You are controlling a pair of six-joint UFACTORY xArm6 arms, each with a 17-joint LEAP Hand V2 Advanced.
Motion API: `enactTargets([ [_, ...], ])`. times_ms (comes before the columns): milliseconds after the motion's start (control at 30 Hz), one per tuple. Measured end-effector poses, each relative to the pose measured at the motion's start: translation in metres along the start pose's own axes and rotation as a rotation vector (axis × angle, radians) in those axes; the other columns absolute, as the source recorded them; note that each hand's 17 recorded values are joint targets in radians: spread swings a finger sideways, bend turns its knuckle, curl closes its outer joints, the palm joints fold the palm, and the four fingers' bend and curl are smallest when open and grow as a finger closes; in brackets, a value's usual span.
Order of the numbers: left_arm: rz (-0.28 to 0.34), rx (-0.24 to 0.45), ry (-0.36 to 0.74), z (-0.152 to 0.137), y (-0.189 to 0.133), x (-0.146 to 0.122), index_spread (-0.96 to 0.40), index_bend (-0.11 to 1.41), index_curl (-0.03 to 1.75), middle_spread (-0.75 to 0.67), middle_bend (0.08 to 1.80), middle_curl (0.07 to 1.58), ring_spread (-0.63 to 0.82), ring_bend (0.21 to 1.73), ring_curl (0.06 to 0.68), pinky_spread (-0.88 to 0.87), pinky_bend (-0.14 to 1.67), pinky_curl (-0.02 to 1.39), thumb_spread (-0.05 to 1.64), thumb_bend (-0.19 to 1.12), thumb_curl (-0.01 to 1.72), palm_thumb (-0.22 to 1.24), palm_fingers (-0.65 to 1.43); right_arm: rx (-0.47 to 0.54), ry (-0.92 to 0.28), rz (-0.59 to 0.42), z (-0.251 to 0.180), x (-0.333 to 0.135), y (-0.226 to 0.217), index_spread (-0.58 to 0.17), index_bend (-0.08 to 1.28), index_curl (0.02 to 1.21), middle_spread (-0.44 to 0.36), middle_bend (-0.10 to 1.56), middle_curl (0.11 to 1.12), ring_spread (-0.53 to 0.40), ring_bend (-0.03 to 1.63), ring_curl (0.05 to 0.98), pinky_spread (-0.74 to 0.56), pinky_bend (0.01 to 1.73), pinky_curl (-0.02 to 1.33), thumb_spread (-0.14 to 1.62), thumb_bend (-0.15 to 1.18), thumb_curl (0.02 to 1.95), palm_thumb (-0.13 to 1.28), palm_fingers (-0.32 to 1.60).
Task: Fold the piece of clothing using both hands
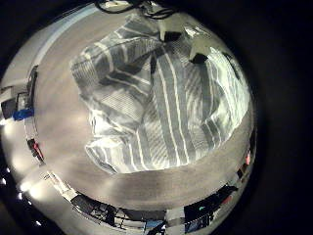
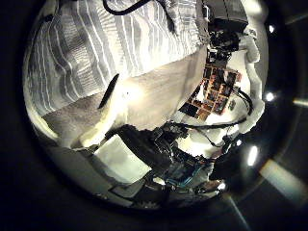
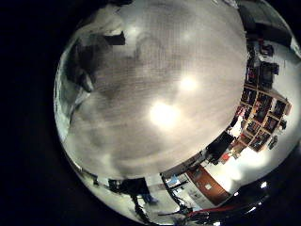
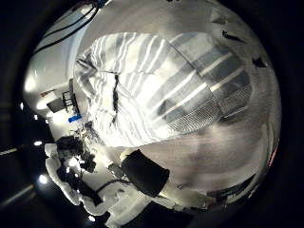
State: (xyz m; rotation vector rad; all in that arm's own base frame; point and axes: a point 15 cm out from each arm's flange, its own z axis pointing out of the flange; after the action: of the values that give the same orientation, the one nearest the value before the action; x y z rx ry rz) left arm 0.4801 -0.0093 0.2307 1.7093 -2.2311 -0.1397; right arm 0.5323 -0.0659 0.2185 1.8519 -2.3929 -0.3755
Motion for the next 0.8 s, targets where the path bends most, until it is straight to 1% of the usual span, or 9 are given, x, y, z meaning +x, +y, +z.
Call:
enactTargets([
  [100, -0.002, -0.010, 0.006, 0.005, 0.001, -0.003, -0.05, 0.19, 0.43, 0.17, 0.22, 0.42, 0.23, 0.62, 0.250, 0.29, 0.19, 0.43, 1.20, -0.02, 0.33, 0.51, 0.26, -0.020, 0.003, -0.010, 0.007, -0.011, 0.003, -0.219, 0.16, 0.34, 0.003, 0.64, 0.44, -0.093, 1.12, 0.346, 0.01, 0.98, 0.46, 1.21, -0.01, 0.28, 0.22, 0.30],
  [200, -0.007, -0.015, 0.006, 0.007, 0.000, -0.005, -0.05, 0.19, 0.43, 0.17, 0.22, 0.41, 0.23, 0.61, 0.247, 0.29, 0.19, 0.43, 1.20, -0.02, 0.33, 0.51, 0.26, -0.068, -0.038, -0.012, 0.015, -0.024, 0.011, -0.214, 0.15, 0.33, 0.007, 0.64, 0.44, -0.111, 1.15, 0.352, -0.01, 1.01, 0.47, 1.21, -0.01, 0.28, 0.24, 0.32],
  [267, -0.003, -0.020, 0.005, 0.009, -0.001, -0.003, -0.05, 0.18, 0.43, 0.17, 0.22, 0.41, 0.24, 0.61, 0.244, 0.30, 0.19, 0.42, 1.20, -0.02, 0.33, 0.51, 0.27, -0.102, -0.061, -0.011, 0.019, -0.029, 0.018, -0.207, 0.15, 0.32, -0.006, 0.67, 0.44, -0.142, 1.19, 0.356, -0.05, 1.05, 0.46, 1.20, 0.01, 0.30, 0.31, 0.38],
  [367, -0.007, -0.016, 0.007, 0.008, 0.000, -0.006, -0.05, 0.18, 0.43, 0.17, 0.22, 0.41, 0.24, 0.61, 0.241, 0.30, 0.19, 0.41, 1.20, -0.02, 0.33, 0.51, 0.27, -0.116, -0.062, -0.023, 0.022, -0.036, 0.021, -0.214, 0.14, 0.31, -0.045, 0.72, 0.46, -0.197, 1.24, 0.367, -0.13, 1.11, 0.47, 1.18, 0.02, 0.33, 0.41, 0.51],
  [467, -0.007, -0.015, 0.009, 0.008, 0.001, -0.010, -0.05, 0.18, 0.43, 0.16, 0.22, 0.41, 0.24, 0.61, 0.239, 0.30, 0.19, 0.41, 1.20, -0.02, 0.33, 0.51, 0.27, -0.122, -0.059, -0.042, 0.023, -0.048, 0.025, -0.250, 0.16, 0.31, -0.096, 0.78, 0.48, -0.251, 1.28, 0.377, -0.27, 1.18, 0.47, 1.17, 0.03, 0.35, 0.51, 0.72],
  [533, -0.009, -0.016, 0.010, 0.008, 0.000, -0.010, -0.05, 0.18, 0.42, 0.16, 0.21, 0.41, 0.24, 0.61, 0.238, 0.30, 0.19, 0.40, 1.20, -0.02, 0.33, 0.51, 0.27, -0.138, -0.071, -0.044, 0.023, -0.052, 0.029, -0.302, 0.23, 0.34, -0.138, 0.80, 0.50, -0.269, 1.28, 0.384, -0.39, 1.19, 0.45, 1.16, 0.04, 0.37, 0.57, 0.91],
  [633, -0.007, -0.024, 0.010, 0.012, -0.001, -0.008, -0.05, 0.18, 0.42, 0.16, 0.21, 0.41, 0.24, 0.60, 0.236, 0.30, 0.19, 0.40, 1.20, -0.02, 0.33, 0.51, 0.27, -0.162, -0.086, -0.041, 0.024, -0.053, 0.035, -0.374, 0.30, 0.39, -0.191, 0.84, 0.53, -0.281, 1.26, 0.396, -0.49, 1.13, 0.43, 1.14, 0.04, 0.40, 0.65, 1.09],
  [733, -0.004, -0.021, 0.008, 0.010, -0.002, -0.006, -0.05, 0.18, 0.42, 0.16, 0.21, 0.41, 0.25, 0.60, 0.234, 0.30, 0.19, 0.39, 1.20, -0.02, 0.33, 0.51, 0.28, -0.154, -0.087, -0.041, 0.023, -0.053, 0.033, -0.427, 0.45, 0.49, -0.223, 0.94, 0.58, -0.270, 1.25, 0.420, -0.49, 1.12, 0.44, 1.12, 0.06, 0.43, 0.76, 1.28],
  [800, -0.003, -0.014, 0.006, 0.007, -0.001, -0.007, -0.05, 0.18, 0.42, 0.16, 0.21, 0.41, 0.25, 0.60, 0.233, 0.30, 0.19, 0.39, 1.20, -0.02, 0.33, 0.51, 0.28, -0.148, -0.087, -0.041, 0.023, -0.054, 0.032, -0.445, 0.55, 0.55, -0.229, 1.02, 0.61, -0.255, 1.28, 0.438, -0.45, 1.15, 0.46, 1.10, 0.07, 0.45, 0.83, 1.33],
])
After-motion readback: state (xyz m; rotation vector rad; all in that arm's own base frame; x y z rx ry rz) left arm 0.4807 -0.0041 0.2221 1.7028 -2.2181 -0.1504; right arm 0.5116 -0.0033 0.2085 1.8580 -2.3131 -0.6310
